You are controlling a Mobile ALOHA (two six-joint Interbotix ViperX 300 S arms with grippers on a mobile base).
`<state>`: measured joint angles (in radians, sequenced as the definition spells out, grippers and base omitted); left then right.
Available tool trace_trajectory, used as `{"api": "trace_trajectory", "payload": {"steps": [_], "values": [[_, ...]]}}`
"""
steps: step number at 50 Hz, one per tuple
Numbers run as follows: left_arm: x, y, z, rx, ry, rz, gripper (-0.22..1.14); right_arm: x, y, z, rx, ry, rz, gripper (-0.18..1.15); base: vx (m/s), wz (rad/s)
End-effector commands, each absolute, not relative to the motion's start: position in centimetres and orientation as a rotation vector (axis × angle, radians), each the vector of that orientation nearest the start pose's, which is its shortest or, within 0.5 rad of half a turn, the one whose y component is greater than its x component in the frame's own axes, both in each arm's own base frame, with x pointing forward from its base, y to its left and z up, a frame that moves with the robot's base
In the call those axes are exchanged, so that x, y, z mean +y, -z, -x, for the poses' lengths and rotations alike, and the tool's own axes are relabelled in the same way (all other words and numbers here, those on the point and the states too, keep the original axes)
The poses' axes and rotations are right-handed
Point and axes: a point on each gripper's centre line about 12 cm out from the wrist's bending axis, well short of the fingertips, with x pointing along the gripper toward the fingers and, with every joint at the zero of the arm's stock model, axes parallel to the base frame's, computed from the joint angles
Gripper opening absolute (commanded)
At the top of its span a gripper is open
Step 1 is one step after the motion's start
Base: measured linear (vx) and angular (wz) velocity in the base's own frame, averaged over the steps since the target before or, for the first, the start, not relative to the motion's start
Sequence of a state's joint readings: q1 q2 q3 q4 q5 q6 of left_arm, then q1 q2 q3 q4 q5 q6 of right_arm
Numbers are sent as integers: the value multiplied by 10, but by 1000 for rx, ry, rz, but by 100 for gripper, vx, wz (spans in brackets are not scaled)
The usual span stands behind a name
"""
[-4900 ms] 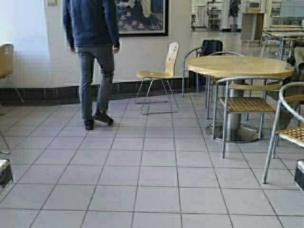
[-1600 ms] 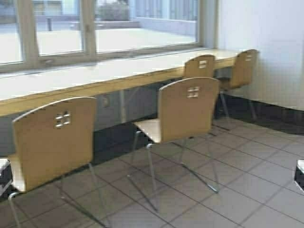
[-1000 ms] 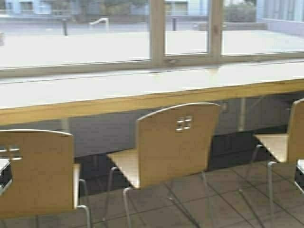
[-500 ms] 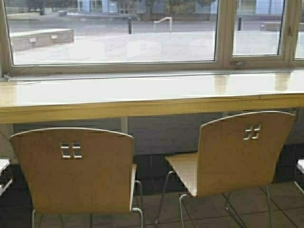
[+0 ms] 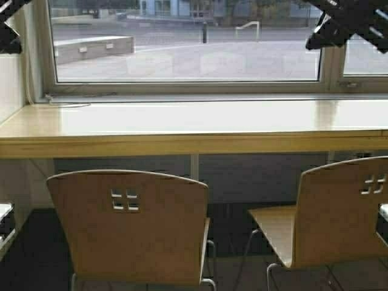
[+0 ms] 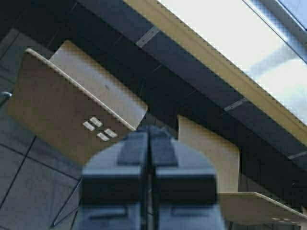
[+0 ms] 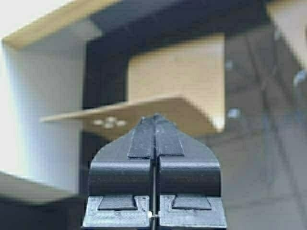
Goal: Push the chairs under the table
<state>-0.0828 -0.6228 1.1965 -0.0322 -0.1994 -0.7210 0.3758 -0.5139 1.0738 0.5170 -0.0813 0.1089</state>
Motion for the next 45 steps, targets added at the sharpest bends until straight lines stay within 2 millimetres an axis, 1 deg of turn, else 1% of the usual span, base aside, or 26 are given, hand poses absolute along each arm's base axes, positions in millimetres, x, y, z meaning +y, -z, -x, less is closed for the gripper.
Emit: {"api": "trace_trajectory", "payload": {"steps": [1, 6, 9, 12, 14, 16, 20, 25, 27, 29, 33, 39, 45], "values": [[-27, -190, -249, 456, -95, 801, 48, 105, -192, -255, 633, -148, -571, 38, 13, 13], [-33, -171, -260, 536, -146, 874, 63, 117, -190, -268, 663, -135, -628, 67, 12, 12], [-40, -161, -268, 583, -167, 912, 70, 126, -189, -278, 684, -114, -684, 81, 11, 11], [-48, -152, -277, 622, -184, 940, 76, 134, -186, -289, 715, -90, -745, 92, 10, 10], [-54, -145, -283, 646, -193, 953, 79, 140, -184, -296, 742, -77, -783, 95, 9, 9], [-60, -137, -292, 664, -205, 969, 81, 144, -177, -302, 770, -55, -815, 96, 9, 9], [-70, -121, -307, 703, -245, 1005, 81, 150, -155, -315, 829, 25, -890, 96, 10, 9], [-79, -98, -324, 748, -312, 1055, 81, 159, -117, -328, 929, 138, -973, 96, 10, 11], [-81, -91, -329, 759, -337, 1071, 81, 163, -105, -333, 959, 183, -1028, 96, 10, 7], [-83, -83, -333, 773, -364, 1090, 81, 171, -94, -339, 996, 221, -1089, 96, 9, 6], [-90, -68, -341, 810, -408, 1120, 81, 183, -79, -349, 1017, 280, -1171, 96, 9, 7], [-95, -48, -352, 859, -470, 1151, 81, 201, -59, -363, 1042, 331, -1246, 96, 9, 7], [-97, -32, -361, 875, -511, 1173, 81, 213, -37, -363, 1108, 347, -1255, 96, 9, 7]]}}
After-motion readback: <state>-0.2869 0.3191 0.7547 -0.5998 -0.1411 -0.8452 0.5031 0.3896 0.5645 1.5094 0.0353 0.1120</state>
